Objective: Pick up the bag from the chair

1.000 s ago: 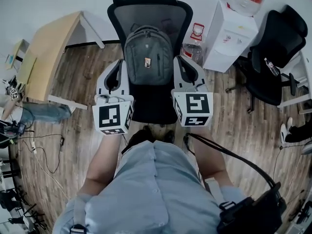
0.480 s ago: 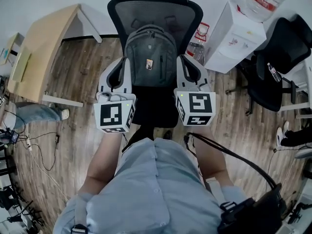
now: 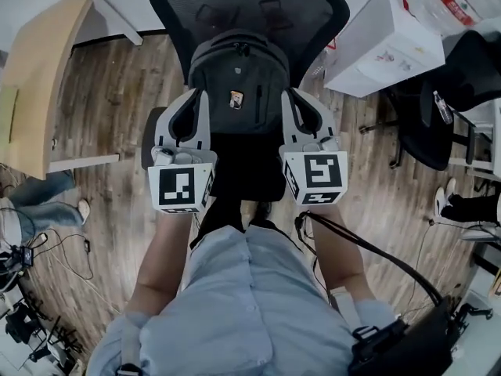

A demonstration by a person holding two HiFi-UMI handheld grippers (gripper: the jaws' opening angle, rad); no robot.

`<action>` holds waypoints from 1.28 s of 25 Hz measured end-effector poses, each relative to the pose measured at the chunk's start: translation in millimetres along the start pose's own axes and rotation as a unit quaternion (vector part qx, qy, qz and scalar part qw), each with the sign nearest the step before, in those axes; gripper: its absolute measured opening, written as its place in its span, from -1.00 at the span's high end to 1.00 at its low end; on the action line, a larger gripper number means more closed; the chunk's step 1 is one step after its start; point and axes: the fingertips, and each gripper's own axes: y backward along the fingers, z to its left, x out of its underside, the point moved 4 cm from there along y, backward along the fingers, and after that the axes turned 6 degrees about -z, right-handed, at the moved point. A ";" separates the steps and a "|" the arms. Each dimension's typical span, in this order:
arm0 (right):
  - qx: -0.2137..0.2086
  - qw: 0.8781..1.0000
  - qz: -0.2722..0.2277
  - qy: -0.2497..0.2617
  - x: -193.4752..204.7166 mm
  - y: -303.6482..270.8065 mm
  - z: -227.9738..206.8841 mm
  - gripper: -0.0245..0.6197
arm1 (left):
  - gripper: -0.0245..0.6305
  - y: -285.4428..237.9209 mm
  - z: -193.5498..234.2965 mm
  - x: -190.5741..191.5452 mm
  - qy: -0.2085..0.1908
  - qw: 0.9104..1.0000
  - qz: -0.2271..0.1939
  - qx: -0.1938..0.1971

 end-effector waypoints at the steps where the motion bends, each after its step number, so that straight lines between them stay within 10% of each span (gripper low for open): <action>1: 0.001 1.000 0.010 -0.003 7.3 -3.2 -0.9 0.92 | 0.92 -3.0 0.7 8.9 0.004 1.000 0.009 0.002; 22: 0.008 0.997 0.072 -0.010 78.2 -83.8 -22.2 0.76 | 0.92 -71.6 44.5 105.5 0.041 0.995 0.071 0.060; 32: -0.032 0.997 0.074 0.019 83.3 -111.1 -25.8 0.05 | -0.11 -100.9 48.8 114.0 0.055 0.988 0.058 0.133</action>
